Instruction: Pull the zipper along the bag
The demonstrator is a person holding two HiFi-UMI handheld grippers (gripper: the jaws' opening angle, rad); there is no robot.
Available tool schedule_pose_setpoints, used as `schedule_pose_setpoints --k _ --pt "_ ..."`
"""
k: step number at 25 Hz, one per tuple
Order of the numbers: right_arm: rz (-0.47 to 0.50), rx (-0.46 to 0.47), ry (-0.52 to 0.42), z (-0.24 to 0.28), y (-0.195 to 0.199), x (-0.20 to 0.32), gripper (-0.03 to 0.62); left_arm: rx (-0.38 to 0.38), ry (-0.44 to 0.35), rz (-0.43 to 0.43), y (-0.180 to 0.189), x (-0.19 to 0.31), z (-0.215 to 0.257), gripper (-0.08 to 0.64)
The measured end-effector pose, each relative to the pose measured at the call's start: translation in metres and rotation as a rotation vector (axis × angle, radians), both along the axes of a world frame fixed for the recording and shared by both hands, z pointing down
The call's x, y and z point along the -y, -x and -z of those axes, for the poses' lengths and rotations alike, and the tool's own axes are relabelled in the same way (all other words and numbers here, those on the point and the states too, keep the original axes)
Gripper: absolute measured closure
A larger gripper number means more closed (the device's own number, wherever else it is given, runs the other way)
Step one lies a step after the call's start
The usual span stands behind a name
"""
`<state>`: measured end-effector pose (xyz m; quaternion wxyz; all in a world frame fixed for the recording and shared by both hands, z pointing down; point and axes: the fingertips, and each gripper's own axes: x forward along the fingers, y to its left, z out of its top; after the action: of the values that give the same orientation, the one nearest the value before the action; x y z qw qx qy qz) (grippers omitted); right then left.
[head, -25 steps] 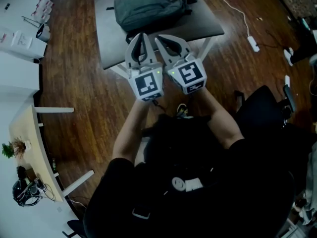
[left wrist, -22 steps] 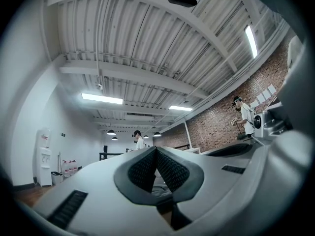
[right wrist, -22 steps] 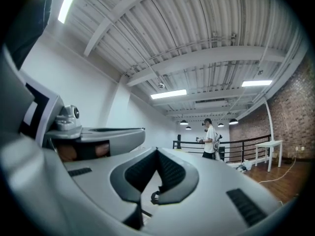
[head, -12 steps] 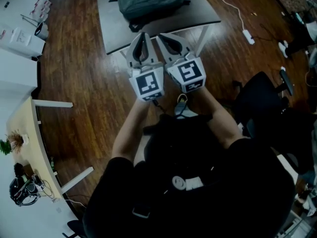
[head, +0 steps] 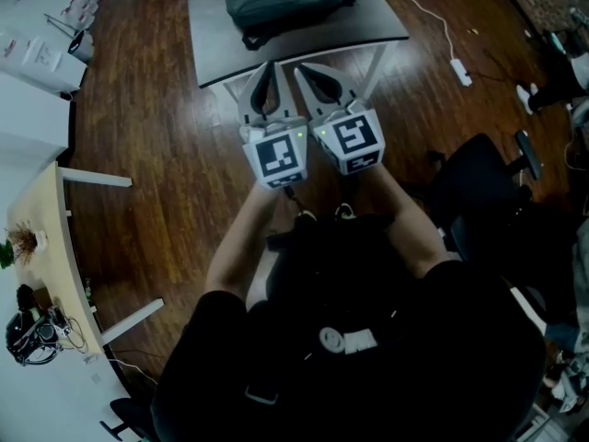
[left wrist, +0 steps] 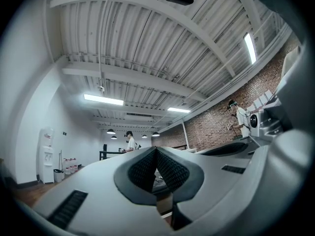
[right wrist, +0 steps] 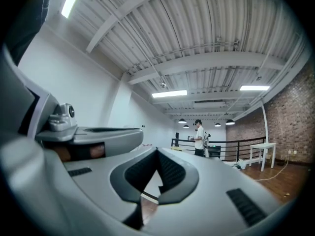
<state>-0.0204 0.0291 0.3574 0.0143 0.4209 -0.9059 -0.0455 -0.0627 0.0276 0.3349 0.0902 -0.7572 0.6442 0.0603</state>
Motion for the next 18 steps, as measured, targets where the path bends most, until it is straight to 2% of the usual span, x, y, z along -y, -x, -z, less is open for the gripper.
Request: schedule_pose_setpoints --k 7,12,18 --pt "0.035 0.005 0.004 0.000 -0.010 0.003 0.581 -0.006 0.008 0.047 -0.008 0.003 0.000 0.554" --pt "0.034 0.016 0.008 0.000 -0.022 0.006 0.581 0.029 0.002 0.045 -0.021 0.004 0.001 0.554" --pt "0.040 0.023 0.004 0.001 -0.028 0.010 0.581 0.033 -0.001 0.045 -0.028 0.008 0.004 0.554"
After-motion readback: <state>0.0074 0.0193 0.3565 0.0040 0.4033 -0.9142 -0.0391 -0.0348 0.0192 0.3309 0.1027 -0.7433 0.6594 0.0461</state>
